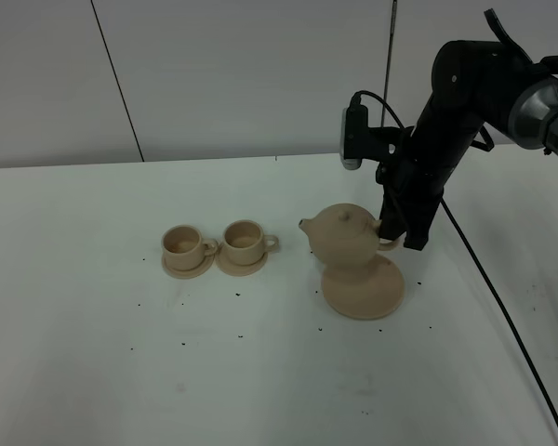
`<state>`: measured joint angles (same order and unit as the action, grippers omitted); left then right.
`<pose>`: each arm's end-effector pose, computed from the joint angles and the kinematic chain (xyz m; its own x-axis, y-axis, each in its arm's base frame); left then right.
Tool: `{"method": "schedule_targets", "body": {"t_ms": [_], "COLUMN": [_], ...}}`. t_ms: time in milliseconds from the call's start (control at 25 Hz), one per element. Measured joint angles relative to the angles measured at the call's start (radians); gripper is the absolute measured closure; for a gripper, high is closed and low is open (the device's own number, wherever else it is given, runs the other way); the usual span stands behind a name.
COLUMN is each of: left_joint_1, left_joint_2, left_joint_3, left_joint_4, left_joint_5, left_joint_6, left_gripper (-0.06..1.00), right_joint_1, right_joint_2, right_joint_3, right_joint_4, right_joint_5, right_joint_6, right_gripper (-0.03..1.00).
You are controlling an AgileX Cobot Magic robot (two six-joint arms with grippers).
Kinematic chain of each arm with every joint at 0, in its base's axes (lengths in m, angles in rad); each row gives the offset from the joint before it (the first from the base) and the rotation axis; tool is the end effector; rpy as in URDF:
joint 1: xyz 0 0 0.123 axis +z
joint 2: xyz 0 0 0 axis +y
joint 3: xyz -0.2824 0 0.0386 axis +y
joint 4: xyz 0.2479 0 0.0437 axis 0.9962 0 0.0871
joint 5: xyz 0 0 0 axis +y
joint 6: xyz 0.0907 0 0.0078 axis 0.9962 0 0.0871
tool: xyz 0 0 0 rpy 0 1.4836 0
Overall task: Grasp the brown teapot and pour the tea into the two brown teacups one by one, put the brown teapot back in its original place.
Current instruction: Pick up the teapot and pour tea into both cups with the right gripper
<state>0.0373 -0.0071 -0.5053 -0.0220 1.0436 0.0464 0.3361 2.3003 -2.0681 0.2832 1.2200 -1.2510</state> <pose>-0.0058 -0.0020 0.2800 -0.4296 0.0193 -0.9028 -0.0050 0.9997 0.0237 0.4521 0.1833 0.2075 -0.0355 -0.9459 -0.3225 -0.9931 0.0693 -0.0942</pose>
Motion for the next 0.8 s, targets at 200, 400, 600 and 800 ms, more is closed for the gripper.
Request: {"method": "schedule_targets", "body": {"t_ms": [200, 400, 600, 800], "left_joint_1": [0.0, 0.0, 0.0, 0.0], "left_joint_2": [0.0, 0.0, 0.0, 0.0], "left_joint_3": [0.0, 0.0, 0.0, 0.0], "left_joint_4": [0.0, 0.0, 0.0, 0.0], "left_joint_5": [0.0, 0.0, 0.0, 0.0], "left_joint_6": [0.0, 0.0, 0.0, 0.0], "left_gripper": [0.41, 0.41, 0.41, 0.41], "right_joint_1": [0.001, 0.032, 0.068, 0.076], "right_joint_2": [0.0, 0.0, 0.0, 0.0], "right_joint_3": [0.0, 0.0, 0.0, 0.0], "right_joint_4": [0.0, -0.08, -0.156, -0.17], "right_joint_5": [-0.023, -0.094, -0.142, -0.158], "right_joint_6": [0.081, 0.231, 0.371, 0.434], "right_gripper": [0.88, 0.88, 0.88, 0.88]}}
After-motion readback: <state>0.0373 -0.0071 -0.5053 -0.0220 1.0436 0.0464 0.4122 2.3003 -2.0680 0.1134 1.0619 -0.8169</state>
